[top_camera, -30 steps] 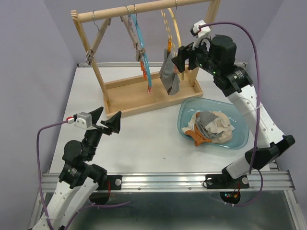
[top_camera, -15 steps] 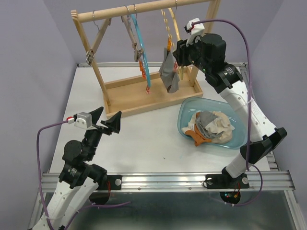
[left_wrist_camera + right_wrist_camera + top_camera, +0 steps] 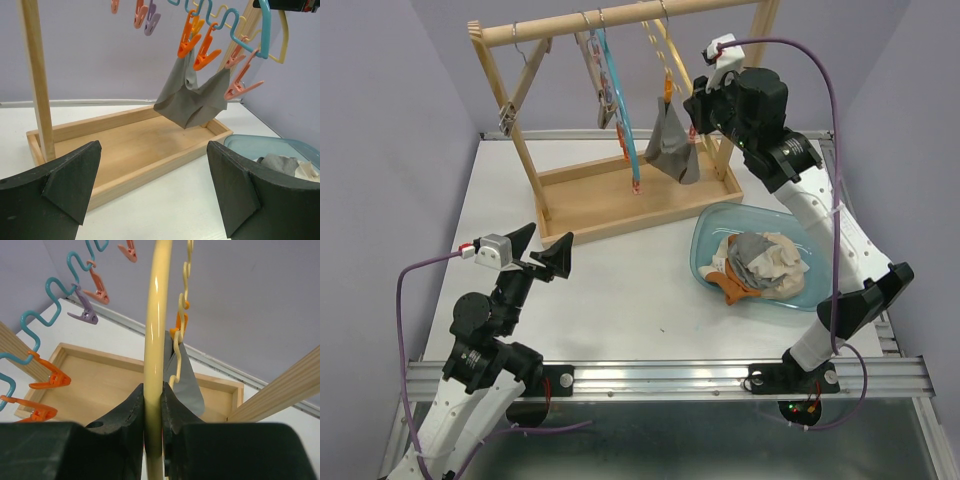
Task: Remove the underwear clipped to the hanger
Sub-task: Pick up the hanger from the clothesline.
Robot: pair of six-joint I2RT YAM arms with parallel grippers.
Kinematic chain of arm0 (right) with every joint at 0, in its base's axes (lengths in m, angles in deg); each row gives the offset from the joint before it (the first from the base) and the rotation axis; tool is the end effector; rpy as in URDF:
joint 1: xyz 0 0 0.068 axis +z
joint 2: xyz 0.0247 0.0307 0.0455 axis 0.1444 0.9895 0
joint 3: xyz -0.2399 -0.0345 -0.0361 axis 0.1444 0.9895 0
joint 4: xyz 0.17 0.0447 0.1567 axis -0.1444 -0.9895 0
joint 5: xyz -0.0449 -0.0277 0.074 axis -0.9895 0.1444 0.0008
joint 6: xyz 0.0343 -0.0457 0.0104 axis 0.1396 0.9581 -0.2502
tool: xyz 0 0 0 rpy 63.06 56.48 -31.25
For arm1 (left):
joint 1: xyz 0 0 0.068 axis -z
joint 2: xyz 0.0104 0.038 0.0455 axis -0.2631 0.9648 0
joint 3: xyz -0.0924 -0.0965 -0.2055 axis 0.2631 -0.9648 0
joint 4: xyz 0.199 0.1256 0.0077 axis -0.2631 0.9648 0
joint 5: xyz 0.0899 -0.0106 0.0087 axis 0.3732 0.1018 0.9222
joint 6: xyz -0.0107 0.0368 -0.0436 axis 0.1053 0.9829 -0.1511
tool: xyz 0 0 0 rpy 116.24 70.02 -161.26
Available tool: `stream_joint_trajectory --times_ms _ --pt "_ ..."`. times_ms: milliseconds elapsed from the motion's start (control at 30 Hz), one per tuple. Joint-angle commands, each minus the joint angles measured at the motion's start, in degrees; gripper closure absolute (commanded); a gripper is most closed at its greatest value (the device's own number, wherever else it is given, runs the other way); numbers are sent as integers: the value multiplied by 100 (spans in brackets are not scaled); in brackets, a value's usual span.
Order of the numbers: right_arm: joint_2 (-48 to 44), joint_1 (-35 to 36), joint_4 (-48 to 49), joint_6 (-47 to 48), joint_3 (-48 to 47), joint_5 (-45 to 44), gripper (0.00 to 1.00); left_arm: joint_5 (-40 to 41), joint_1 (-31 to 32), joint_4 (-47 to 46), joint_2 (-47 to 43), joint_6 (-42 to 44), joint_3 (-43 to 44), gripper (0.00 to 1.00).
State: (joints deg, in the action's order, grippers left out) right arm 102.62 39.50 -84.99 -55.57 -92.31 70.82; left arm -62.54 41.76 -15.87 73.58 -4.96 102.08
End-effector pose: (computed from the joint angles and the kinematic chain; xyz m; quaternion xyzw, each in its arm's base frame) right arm 0.2906 0.1721 0.4626 -0.1960 0.7128 0.1298 0.6608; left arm 0.0838 -0.0381 0.3220 0.0584 0.5594 -0.2243 0.7958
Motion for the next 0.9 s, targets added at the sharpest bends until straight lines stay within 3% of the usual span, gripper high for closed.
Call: stream_joint_trajectory --times_ms 0,200,500,867 --pt "-212 35 417 -3 -414 274 100 -122 -49 -306 56 10 -46 1" --pt "-441 26 443 -354 -660 819 100 -122 -49 -297 30 1 -46 1" --pt "-591 18 417 -557 -643 970 99 -139 -49 -306 21 -7 -46 1" --pt "-424 18 426 339 77 330 99 -139 -57 -306 21 1 -55 1"
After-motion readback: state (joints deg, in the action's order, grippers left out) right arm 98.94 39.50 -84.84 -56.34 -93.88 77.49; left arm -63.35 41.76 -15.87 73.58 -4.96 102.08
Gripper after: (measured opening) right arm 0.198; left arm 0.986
